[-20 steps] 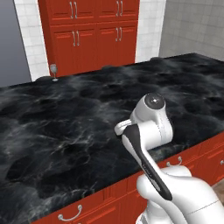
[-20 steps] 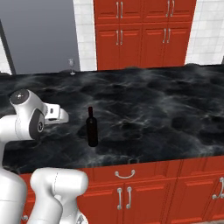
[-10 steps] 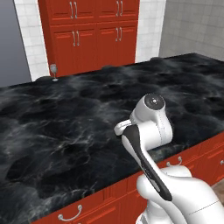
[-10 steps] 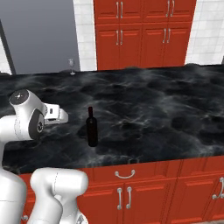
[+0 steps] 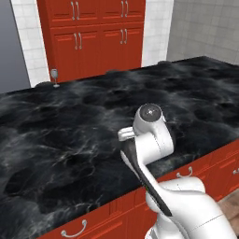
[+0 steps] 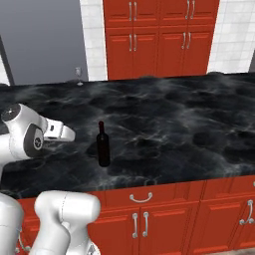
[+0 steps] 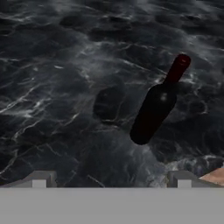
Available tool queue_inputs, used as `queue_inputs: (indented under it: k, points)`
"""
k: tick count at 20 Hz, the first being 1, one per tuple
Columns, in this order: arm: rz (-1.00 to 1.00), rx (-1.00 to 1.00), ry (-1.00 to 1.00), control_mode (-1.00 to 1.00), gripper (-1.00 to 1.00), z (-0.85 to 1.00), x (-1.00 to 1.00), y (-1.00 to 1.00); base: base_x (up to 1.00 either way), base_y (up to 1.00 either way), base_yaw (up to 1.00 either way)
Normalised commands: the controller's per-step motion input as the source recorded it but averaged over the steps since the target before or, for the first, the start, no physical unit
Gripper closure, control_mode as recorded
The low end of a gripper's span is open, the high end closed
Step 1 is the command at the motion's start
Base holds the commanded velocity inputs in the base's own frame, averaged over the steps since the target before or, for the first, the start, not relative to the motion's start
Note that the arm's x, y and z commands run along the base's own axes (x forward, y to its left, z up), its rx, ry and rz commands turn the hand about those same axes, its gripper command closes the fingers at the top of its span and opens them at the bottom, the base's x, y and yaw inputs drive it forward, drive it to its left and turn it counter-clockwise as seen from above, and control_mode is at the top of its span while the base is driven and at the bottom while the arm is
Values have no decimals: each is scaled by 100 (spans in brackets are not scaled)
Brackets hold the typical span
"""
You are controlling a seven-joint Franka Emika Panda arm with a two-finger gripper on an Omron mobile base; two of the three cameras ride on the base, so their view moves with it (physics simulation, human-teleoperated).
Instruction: There is a wine glass and glass cup on the dining counter. Place the wine bottle next to the wine glass and the juice bottle next to the glass cup.
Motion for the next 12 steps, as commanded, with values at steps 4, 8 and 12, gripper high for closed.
queue_inputs:
  k: [4,8,12]
  points:
    - [-76,-7,-23,-100,-100,-1,18,19,0,0,0]
    - [-59,-1,-34,-100,-100,0,27,21,0,0,0]
    - [-37,0,-35,-100,-100,0,26,3,0,0,0]
